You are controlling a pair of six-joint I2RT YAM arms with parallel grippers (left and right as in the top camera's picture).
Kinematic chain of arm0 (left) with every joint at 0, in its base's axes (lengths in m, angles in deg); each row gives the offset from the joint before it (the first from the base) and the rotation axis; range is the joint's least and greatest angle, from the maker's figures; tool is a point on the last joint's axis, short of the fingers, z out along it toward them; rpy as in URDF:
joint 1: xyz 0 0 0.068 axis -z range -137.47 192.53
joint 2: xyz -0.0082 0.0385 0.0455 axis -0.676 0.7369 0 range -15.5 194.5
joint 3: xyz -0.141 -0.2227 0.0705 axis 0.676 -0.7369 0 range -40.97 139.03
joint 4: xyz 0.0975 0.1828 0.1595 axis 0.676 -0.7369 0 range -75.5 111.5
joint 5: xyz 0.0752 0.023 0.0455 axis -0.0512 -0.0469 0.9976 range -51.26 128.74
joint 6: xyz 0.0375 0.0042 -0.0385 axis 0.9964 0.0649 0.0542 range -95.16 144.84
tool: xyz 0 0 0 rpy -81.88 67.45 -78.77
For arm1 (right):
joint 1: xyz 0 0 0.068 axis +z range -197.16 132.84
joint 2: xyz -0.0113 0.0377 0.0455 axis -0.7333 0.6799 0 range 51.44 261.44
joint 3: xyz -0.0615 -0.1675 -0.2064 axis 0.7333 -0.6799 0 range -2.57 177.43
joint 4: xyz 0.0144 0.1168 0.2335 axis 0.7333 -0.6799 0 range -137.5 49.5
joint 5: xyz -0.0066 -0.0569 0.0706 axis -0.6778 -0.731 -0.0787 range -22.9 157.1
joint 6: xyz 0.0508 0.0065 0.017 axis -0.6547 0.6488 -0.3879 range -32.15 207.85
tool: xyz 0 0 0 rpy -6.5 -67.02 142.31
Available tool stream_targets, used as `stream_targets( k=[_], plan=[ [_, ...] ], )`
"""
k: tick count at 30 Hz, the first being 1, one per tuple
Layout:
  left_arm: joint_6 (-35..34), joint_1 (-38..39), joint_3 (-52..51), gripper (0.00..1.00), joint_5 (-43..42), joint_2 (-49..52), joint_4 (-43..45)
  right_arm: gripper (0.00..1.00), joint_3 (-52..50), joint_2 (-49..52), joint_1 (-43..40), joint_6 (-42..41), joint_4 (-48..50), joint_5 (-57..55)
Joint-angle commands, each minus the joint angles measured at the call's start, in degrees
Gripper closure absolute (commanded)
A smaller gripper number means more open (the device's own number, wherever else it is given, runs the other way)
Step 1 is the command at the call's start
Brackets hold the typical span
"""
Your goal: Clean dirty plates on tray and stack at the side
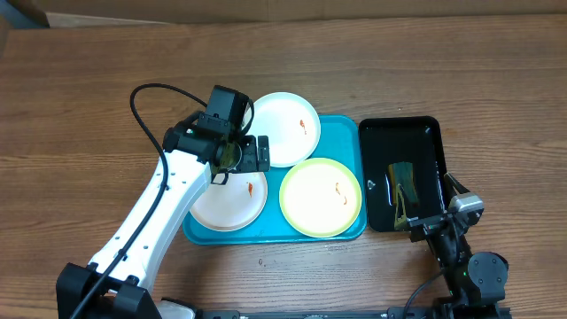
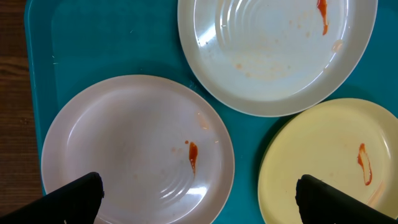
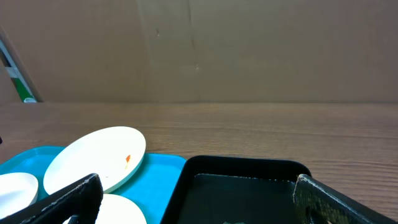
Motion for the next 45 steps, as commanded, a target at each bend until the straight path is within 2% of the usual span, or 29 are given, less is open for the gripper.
stream_targets(
  k=[1,32,34,38,39,42,45],
  plan=[
    [-0.96,0.42,0.63,0.00,-0.28,0.31,0.59,0.00,-0.61,0.02,0.28,-0.35,0.26,-0.52],
    [-0.94,0.37,0.63,0.00,-0.31,0.31,1.97,0.00,-0.61,0.02,0.28,-0.37,0.28,-0.52],
    [-0.13,0.37,0.66,0.07,-0.33,0.31,2.84,0.00,-0.61,0.02,0.28,-0.35,0.28,-0.52],
    [1.38,0.37,1.44,0.46,-1.09,0.31,4.63,0.00,-0.61,0.02,0.28,-0.35,0.28,-0.52],
    [1.38,0.44,1.46,0.58,-3.43,0.31,4.44,0.00,-0.61,0.02,0.28,-0.35,0.28,-0.52],
    [1.09,1.05,0.87,0.66,-10.40,0.57,3.50,0.00,-0.61,0.02,0.28,-0.35,0.28,-0.52],
    [-0.61,3.08,-0.76,0.62,-12.04,1.22,2.51,0.00,-0.61,0.02,0.28,-0.35,0.28,-0.52]
  ],
)
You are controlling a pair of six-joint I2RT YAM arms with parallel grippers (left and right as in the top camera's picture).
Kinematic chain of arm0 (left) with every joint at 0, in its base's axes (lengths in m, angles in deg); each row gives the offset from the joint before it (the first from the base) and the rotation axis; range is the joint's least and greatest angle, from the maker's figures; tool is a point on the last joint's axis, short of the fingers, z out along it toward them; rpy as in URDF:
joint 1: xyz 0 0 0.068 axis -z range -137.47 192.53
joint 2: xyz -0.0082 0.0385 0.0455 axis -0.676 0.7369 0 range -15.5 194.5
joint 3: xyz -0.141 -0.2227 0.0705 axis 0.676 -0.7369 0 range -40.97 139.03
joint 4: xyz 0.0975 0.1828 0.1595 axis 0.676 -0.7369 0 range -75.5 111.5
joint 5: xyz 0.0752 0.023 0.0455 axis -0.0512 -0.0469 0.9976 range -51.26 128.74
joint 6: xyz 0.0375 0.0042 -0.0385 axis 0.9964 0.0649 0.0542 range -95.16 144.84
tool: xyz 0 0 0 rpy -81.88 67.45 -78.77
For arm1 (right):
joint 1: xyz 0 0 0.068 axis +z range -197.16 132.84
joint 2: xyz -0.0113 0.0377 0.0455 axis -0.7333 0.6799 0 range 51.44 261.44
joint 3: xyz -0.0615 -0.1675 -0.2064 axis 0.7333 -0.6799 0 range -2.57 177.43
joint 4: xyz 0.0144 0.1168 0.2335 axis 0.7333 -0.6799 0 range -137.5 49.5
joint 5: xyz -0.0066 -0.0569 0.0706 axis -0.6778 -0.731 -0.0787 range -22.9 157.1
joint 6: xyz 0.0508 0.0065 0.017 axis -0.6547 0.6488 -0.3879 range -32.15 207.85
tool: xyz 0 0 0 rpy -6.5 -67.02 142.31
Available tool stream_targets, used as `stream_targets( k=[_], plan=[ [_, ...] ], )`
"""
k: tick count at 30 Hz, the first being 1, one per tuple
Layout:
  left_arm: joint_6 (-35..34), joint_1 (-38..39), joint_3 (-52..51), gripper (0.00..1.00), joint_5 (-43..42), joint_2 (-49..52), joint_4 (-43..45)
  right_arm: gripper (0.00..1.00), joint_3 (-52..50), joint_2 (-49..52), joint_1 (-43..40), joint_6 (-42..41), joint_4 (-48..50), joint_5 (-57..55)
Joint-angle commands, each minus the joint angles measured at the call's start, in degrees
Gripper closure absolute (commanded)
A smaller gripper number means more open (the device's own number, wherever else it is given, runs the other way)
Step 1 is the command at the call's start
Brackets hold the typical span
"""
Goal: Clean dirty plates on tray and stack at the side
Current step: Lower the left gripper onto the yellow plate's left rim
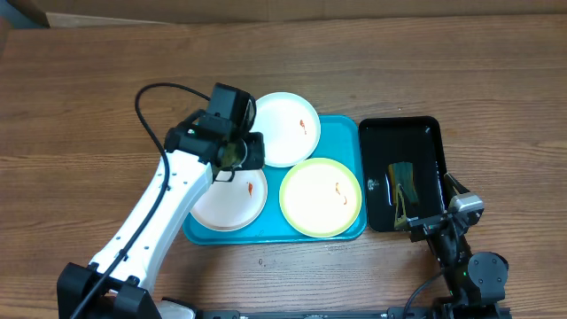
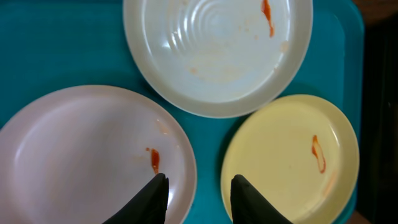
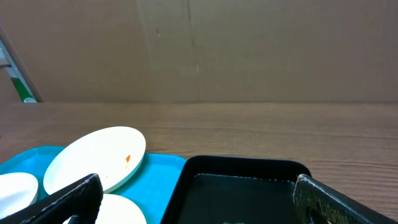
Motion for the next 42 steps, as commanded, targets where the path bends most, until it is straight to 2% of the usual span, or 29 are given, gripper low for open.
stream_targets(
  k=[1,3,5,9,12,23,28,37,38,39,40,41,42],
  plan=[
    [-1.09,2.84,-1.36,0.59,-4.94,1.27,-0.46,0.00,-0.61,0.02,0.26,-0.37,0.26,-0.52],
    [-1.09,4.63,-2.89,0.53,-4.70,1.62,-0.07,0.00,-0.61,0.02,0.26,-0.35,0.26,-0.50],
    [-1.09,6.36,-4.24,0.51,-3.69,2.16,0.63,0.00,-0.61,0.02,0.26,-0.37,0.26,-0.52],
    [-4.07,8.81,-5.16,0.54,0.72,4.66,1.09,0.00,-0.61,0.02,0.26,-0.35,0.26,-0.50],
    [-6.80,9.60,-5.16,0.59,0.63,7.32,1.42,0.00,-0.61,0.02,0.26,-0.35,0.26,-0.52],
    [-6.88,9.97,-5.16,0.61,-1.05,12.07,4.24,0.00,-0.61,0.02,0.26,-0.37,0.26,-0.52],
    [-7.15,10.12,-5.29,0.64,-1.11,12.20,3.98,0.00,-0.61,0.02,0.26,-0.35,0.26,-0.52],
    [-9.57,12.74,-5.75,0.64,-0.63,12.20,4.39,0.00,-0.61,0.02,0.26,-0.35,0.26,-0.52],
    [-10.12,12.98,-5.75,0.63,-0.07,12.20,4.31,0.00,-0.61,0.02,0.26,-0.35,0.26,-0.52],
    [-10.56,13.22,-5.75,0.57,0.87,12.20,4.15,0.00,-0.61,0.02,0.26,-0.35,0.26,-0.52],
    [-10.54,13.46,-5.75,0.47,2.03,12.20,3.98,0.00,-0.61,0.02,0.26,-0.35,0.26,-0.52],
    [-10.51,13.62,-5.75,0.31,3.21,12.20,3.78,0.00,-0.61,0.02,0.26,-0.35,0.26,-0.52],
    [-10.49,13.70,-5.75,0.27,4.00,12.20,3.56,0.00,-0.61,0.02,0.26,-0.35,0.26,-0.52]
  ],
)
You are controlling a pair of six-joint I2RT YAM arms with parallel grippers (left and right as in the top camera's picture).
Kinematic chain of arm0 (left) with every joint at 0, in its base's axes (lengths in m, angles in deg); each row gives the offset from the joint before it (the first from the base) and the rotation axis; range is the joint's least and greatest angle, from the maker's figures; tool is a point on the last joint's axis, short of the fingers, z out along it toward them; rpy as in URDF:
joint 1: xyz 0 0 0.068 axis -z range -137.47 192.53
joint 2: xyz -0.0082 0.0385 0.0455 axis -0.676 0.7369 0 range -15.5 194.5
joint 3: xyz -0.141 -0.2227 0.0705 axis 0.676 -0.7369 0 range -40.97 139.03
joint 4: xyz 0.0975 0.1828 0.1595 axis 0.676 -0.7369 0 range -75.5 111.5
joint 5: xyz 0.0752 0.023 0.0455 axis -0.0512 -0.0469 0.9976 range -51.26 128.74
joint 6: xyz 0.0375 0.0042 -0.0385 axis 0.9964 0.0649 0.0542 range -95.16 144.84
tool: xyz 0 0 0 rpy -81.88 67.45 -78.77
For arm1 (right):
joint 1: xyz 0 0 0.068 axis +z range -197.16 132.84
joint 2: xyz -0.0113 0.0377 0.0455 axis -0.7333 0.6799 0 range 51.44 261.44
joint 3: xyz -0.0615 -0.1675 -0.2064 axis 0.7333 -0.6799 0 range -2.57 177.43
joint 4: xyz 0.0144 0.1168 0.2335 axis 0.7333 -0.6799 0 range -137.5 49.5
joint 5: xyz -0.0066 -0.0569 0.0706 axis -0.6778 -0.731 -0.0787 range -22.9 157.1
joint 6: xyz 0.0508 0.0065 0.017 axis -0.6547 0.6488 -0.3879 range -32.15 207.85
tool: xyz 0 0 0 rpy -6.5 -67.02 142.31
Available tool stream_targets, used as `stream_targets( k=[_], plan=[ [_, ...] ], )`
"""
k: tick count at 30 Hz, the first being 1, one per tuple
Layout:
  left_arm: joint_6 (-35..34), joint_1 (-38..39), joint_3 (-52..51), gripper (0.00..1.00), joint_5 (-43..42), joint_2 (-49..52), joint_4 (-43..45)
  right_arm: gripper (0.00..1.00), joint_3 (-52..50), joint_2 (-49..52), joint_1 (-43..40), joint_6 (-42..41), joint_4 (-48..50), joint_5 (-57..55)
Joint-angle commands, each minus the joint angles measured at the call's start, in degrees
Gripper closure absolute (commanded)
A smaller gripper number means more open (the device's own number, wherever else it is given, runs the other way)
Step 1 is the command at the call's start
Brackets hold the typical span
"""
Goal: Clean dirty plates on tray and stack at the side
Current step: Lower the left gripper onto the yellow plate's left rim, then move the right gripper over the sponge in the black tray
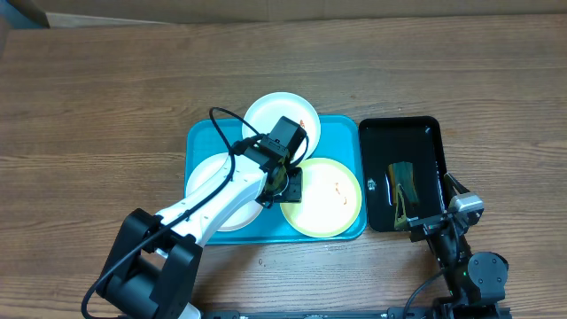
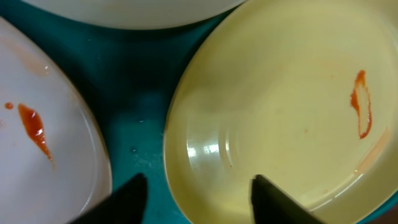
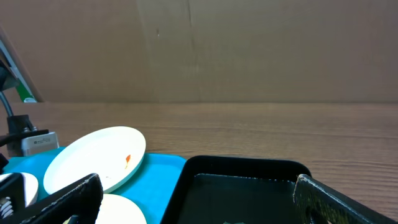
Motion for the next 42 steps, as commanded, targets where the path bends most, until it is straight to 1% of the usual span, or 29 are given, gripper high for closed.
stream_targets(
  k=[1,2,3,8,9,10,11,13,14,15,16,17,19,21,25,28,30,32,36,40,41,42],
  plan=[
    [-1.20,0.52,-0.35,0.25,3.61,0.85,-0.44,0.00,-0.61,0.02,0.28,-0.37,0.28,-0.50],
    [-1.20,0.52,-0.35,0.16,3.58,0.85,-0.37,0.00,-0.61,0.02,0.28,-0.37,0.31,-0.50],
    [-1.22,0.52,-0.35,0.00,3.19,0.85,-0.26,0.00,-0.61,0.02,0.28,-0.37,0.31,-0.50],
    [-1.09,0.39,-0.35,0.00,0.52,0.83,0.59,0.00,-0.61,0.02,0.28,-0.39,0.31,-0.37],
    [-0.94,0.39,-0.35,0.06,-0.17,0.83,0.46,0.00,-0.61,0.02,0.28,-0.42,0.31,0.11],
    [-0.96,0.39,-0.35,0.25,-0.83,0.83,0.42,0.00,-0.61,0.02,0.28,-0.42,0.42,0.87],
    [-0.96,0.39,-0.35,0.36,-1.53,0.83,0.44,0.00,-0.61,0.02,0.28,-0.42,0.98,2.03],
    [-0.98,0.42,-0.35,0.54,-1.97,0.83,0.68,0.00,-0.59,0.02,0.28,-0.55,2.29,3.78],
    [-0.96,0.42,-0.33,0.62,-1.97,0.83,0.83,0.00,-0.55,0.02,0.28,-2.10,2.56,4.24],
    [-0.94,0.42,-0.26,0.74,-1.73,0.83,0.92,0.00,-0.24,0.02,0.28,-5.31,2.40,4.35],
    [-0.92,0.26,-0.15,0.90,-1.77,0.81,0.90,0.00,0.20,0.02,0.28,-8.81,2.21,4.96],
    [-0.83,-0.04,0.24,0.96,-1.92,0.79,0.74,0.00,1.25,0.02,0.28,-13.49,1.44,6.25],
    [-0.48,-0.66,1.44,0.96,-1.99,0.68,-0.22,0.00,2.97,0.02,0.28,-18.53,0.44,7.52],
    [0.46,-1.16,3.28,0.96,-1.99,0.66,-1.79,0.00,5.42,0.02,0.28,-21.31,-0.61,8.15],
    [1.60,-1.36,6.97,0.96,-1.29,0.66,-5.77,0.00,13.27,1.20,0.15,-21.24,-8.90,6.25],
    [1.38,-1.07,7.50,0.96,-1.31,0.66,-6.69,0.00,21.24,5.60,0.07,-20.98,-16.90,3.32],
    [0.37,-0.72,7.41,0.96,-0.52,0.70,-7.50,0.00,26.21,9.92,0.07,-20.92,-20.35,2.32],
    [-2.32,0.09,7.32,0.96,2.54,0.70,-9.18,0.00,31.41,15.54,0.07,-20.81,-24.09,1.22],
    [-6.38,2.36,7.21,0.96,8.44,0.68,-12.20,0.00,42.58,30.45,0.07,-20.52,-33.20,-1.51],
    [-9.38,5.60,6.36,0.96,8.72,0.70,-12.48,0.00,52.13,45.72,0.07,-20.39,-40.68,-1.92],
    [-9.88,6.64,6.01,0.93,8.72,0.72,-12.09,0.00,53.99,49.13,0.07,-20.41,-41.86,-1.92],
    [-9.94,7.48,5.77,0.88,8.74,0.72,-11.65,0.00,55.63,52.17,0.07,-20.39,-42.77,-1.92]
  ],
)
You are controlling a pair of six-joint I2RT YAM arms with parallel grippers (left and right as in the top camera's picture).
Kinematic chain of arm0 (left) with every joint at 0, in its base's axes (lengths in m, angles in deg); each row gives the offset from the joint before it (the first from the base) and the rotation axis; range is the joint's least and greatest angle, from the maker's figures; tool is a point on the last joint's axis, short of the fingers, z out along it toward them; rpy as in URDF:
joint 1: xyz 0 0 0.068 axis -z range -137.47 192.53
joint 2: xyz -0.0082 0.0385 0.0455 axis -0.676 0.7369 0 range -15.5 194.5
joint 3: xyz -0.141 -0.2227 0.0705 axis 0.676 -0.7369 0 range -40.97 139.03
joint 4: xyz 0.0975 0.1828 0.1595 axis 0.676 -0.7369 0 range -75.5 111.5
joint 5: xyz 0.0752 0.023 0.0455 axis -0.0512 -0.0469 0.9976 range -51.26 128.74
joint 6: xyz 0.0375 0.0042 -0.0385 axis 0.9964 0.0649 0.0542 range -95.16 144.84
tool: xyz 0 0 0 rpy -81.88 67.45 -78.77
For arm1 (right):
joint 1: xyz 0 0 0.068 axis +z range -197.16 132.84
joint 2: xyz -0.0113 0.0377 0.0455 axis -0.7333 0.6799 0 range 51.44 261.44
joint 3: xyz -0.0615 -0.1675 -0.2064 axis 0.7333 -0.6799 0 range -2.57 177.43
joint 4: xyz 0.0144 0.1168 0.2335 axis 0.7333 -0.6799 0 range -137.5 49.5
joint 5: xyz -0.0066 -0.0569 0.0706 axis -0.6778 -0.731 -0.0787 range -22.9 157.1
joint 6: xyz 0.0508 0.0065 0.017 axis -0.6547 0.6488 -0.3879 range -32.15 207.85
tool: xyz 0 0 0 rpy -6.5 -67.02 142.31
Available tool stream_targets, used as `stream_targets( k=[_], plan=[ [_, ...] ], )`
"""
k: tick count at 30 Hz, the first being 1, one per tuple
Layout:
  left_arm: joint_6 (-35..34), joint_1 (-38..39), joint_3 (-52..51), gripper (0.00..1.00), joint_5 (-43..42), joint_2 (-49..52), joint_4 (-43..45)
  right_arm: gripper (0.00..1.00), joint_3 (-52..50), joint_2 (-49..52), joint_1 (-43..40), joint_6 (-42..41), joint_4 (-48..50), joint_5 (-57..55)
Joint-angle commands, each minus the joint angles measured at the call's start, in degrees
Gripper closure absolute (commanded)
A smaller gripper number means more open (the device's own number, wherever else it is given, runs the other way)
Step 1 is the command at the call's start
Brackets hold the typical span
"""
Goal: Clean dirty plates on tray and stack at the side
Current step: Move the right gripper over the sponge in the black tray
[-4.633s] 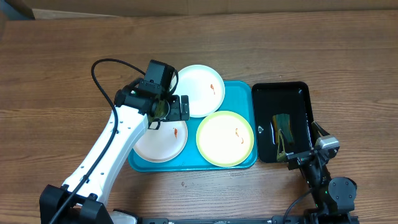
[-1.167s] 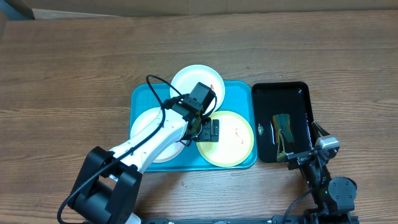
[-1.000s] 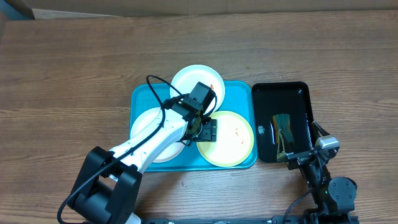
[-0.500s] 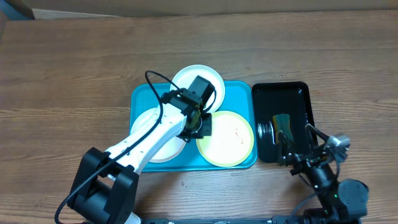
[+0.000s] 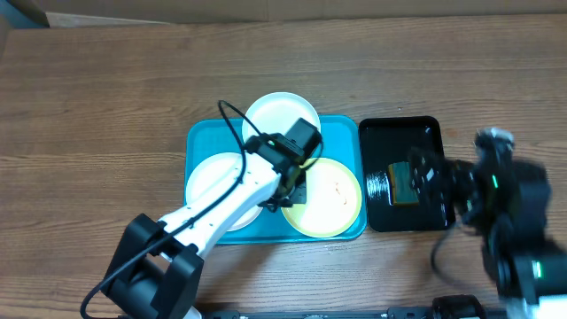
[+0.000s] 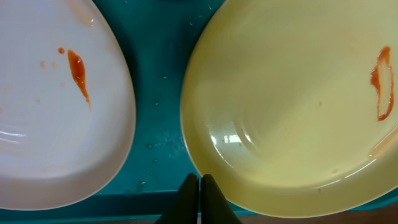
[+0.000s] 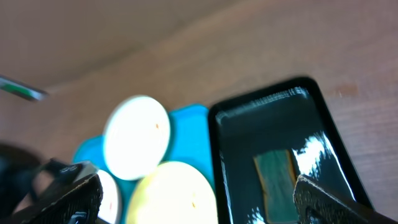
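Note:
Three dirty plates lie on the teal tray point(image 5: 341, 133): a white one point(image 5: 276, 115) at the back, a pinkish one point(image 5: 213, 182) at the left and a yellow one point(image 5: 330, 197) at the right. Each carries a red streak. My left gripper point(image 5: 291, 190) is low between the pinkish plate point(image 6: 50, 112) and the yellow plate point(image 6: 292, 112). Its fingers point(image 6: 199, 190) are shut together with nothing between them, beside the yellow plate's near rim. My right gripper point(image 7: 202, 193) is open, raised over the black tray point(image 5: 399, 133), blurred by motion.
A green sponge point(image 5: 403, 188) lies in the wet black tray right of the teal tray; it also shows as the sponge point(image 7: 277, 180) in the right wrist view. Bare wooden table surrounds both trays. The left arm reaches across the teal tray's front left.
My left gripper's fingers were apart over the yellow plate's left rim and are now shut together there. The right arm has left its place at the table's front edge and is now up over the black tray.
My left gripper stood wide open over the pinkish plate, then with narrower fingers over the gap between the plates. Then it was low at the yellow plate's left rim, and now it is shut there. The right arm stayed at the front edge until now.

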Motion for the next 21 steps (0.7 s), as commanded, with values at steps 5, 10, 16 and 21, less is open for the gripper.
stream_targets(
  k=[5,10,16,21],
  plan=[
    [-3.48,4.24,-0.81,0.39,3.02,0.57,1.16,0.00,7.72,15.63,0.07,2.69,-7.26,-1.42],
    [-3.56,3.63,-0.83,0.50,3.02,0.57,0.74,0.31,7.67,22.36,0.07,2.80,-10.64,-2.71],
    [-9.64,3.65,-2.10,0.48,4.96,0.59,1.09,0.39,7.67,30.49,0.07,2.80,-11.43,-3.58],
    [-10.19,3.52,-2.75,0.46,6.99,0.61,2.47,0.32,7.67,37.62,0.07,2.80,-11.87,-6.12]
  ],
)
